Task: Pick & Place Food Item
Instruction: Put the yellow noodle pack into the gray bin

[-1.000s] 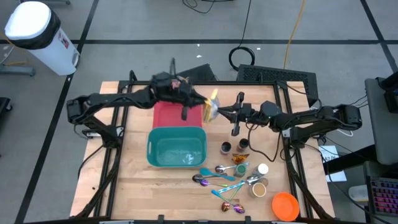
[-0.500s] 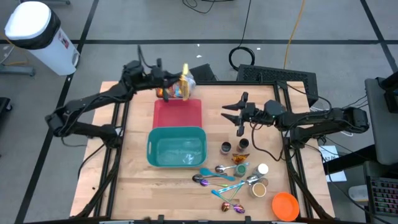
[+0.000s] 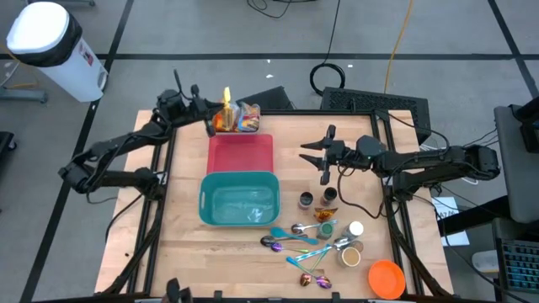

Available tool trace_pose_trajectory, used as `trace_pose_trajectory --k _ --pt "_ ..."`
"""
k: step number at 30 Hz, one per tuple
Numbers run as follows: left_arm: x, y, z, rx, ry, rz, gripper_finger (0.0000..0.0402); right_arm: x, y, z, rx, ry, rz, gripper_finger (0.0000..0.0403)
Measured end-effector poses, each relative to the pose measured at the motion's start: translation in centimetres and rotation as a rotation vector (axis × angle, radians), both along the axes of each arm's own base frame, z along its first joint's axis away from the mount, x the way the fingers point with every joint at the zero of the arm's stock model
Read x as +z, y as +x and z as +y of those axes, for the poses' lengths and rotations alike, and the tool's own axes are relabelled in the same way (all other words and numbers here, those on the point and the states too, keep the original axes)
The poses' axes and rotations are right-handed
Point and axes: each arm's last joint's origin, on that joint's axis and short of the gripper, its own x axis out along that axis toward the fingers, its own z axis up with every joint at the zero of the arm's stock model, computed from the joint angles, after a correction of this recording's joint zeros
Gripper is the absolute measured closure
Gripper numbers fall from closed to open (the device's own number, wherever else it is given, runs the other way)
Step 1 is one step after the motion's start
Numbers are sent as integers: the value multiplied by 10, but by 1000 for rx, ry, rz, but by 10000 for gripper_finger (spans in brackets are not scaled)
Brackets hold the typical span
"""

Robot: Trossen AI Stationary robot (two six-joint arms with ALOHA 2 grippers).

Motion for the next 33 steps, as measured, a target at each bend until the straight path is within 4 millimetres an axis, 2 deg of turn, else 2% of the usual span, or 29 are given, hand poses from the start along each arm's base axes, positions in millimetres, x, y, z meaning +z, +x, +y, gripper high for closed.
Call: trace_pose_trajectory --k 4,8,13,18,22,26,33 --pt "-11 -2 -4 -28 55 59 394 0 0 0 -1 -5 2 279" --pt "-14 -3 -4 -1 88 86 398 0 0 0 -1 -8 3 282" --pt "-6 -3 -1 73 180 57 388 -1 0 0 -1 -4 9 282" --pt "6 0 2 29 240 72 398 -1 0 0 -1 -3 8 284" --pt "8 5 3 14 198 255 394 -1 0 0 -1 -3 8 285" --pt "21 12 1 30 214 460 398 -1 0 0 -2 -3 8 288" --pt "31 27 3 37 374 602 398 -1 0 0 -3 -15 10 289"
